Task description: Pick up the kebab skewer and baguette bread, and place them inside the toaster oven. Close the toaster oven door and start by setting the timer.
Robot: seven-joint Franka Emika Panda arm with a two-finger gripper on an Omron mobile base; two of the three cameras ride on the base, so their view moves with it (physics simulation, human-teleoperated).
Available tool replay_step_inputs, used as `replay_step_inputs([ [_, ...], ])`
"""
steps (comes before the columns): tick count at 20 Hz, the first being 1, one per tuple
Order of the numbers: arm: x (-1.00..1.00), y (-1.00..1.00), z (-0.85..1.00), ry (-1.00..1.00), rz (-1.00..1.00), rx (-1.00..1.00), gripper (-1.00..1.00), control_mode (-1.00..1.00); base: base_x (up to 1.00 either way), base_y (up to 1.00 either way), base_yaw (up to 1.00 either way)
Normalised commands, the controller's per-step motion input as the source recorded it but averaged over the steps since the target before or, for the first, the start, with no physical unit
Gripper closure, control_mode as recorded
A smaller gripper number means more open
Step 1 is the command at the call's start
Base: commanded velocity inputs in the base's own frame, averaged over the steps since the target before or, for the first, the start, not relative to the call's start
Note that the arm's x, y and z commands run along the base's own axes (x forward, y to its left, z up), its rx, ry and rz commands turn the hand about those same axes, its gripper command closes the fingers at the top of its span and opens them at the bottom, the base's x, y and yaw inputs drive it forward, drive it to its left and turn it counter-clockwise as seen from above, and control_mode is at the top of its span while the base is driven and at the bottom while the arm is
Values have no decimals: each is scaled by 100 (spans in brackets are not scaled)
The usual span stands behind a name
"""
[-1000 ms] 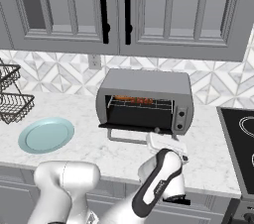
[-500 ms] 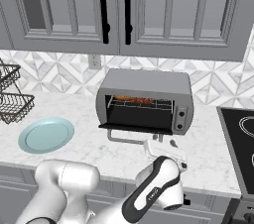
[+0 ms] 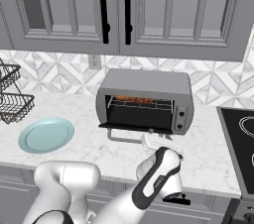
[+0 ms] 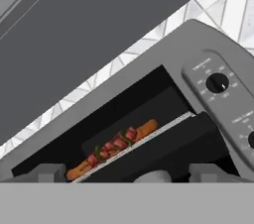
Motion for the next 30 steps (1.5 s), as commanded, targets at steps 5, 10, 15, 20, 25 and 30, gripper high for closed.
replay_step_inputs([
  [5,45,9,0,-4,9,0,-100,-100,0,0,0],
  [10,50,9,0,-6,7,0,-100,-100,0,0,0],
  [15,53,11,2,-10,7,1,-100,-100,0,0,0],
  [20,26,7,17,-42,15,12,-100,-100,0,0,0],
  [25,17,31,58,-36,9,14,-100,-100,0,0,0],
  [30,51,42,46,-14,2,9,-100,-100,0,0,0],
])
